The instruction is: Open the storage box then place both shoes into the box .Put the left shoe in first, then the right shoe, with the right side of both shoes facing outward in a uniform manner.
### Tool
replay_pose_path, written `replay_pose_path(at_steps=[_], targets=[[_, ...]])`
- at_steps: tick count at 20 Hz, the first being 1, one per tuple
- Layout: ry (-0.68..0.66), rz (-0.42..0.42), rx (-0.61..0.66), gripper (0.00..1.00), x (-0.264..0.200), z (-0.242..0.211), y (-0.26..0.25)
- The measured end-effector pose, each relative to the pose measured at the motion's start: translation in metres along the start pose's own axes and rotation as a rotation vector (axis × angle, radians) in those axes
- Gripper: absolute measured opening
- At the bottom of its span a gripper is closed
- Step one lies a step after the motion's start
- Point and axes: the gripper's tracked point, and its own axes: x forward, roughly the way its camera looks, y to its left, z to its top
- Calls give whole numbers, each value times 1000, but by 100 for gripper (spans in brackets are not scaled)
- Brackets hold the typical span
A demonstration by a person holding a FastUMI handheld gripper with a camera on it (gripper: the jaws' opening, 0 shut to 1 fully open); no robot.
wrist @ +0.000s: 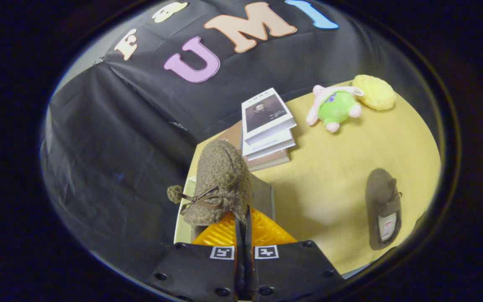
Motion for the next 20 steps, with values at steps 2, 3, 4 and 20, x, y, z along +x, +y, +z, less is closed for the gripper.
replay_pose_path(at_steps=[2, 3, 4, 20], targets=[[23, 1, -12, 4, 14, -9, 13], [40, -3, -19, 4, 22, -16, 18], [41, -6, -20, 4, 29, -18, 24], [156, -144, -110, 4, 133, -90, 54]])
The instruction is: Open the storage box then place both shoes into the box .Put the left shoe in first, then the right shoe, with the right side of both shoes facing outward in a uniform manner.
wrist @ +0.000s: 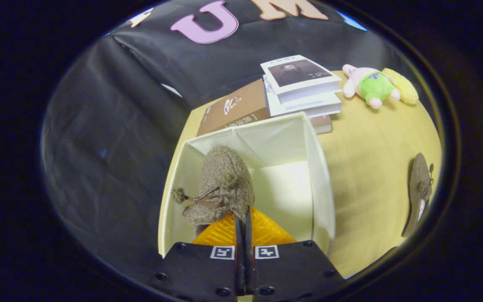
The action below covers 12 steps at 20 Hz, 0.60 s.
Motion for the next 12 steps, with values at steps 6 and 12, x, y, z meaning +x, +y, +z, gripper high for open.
replay_pose_path(at_steps=[6, 12], targets=[[57, -86, -114, 4, 38, -22, 3], [121, -97, -214, 18, 53, -39, 8]])
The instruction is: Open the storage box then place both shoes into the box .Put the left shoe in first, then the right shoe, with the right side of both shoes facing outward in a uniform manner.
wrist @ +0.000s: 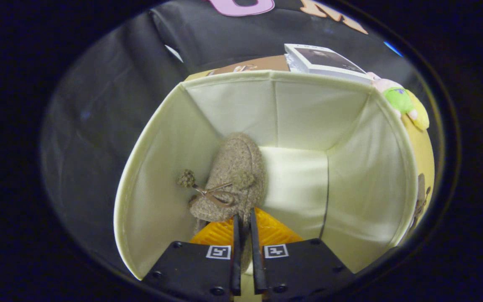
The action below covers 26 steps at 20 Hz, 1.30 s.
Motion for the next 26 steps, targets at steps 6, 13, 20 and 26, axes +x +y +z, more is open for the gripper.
replay_pose_path(at_steps=[6, 13, 20, 26], targets=[[-56, 129, -18, 61, -32, 8, 17], [-276, 164, -229, 99, -103, 29, -7], [-452, 108, -292, 99, -155, 41, -83], [-514, 8, -252, 99, -189, 38, -181]])
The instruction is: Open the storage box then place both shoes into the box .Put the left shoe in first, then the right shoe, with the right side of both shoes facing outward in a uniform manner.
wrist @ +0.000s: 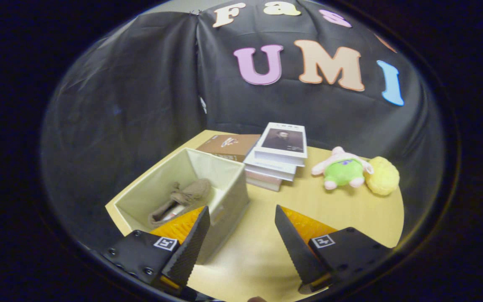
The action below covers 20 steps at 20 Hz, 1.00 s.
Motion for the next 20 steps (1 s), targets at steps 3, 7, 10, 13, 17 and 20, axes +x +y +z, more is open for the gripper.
replay_pose_path(at_steps=[3, 7, 10, 13, 17, 20], targets=[[16, -77, 22, 100, -17, -18, -53], [36, -136, 62, 100, -35, -43, -106], [54, -176, 78, 100, -47, -63, -139], [92, -202, 83, 100, -56, -86, -167], [160, -202, 86, 100, -57, -126, -192], [209, -185, 95, 100, -47, -151, -199]])
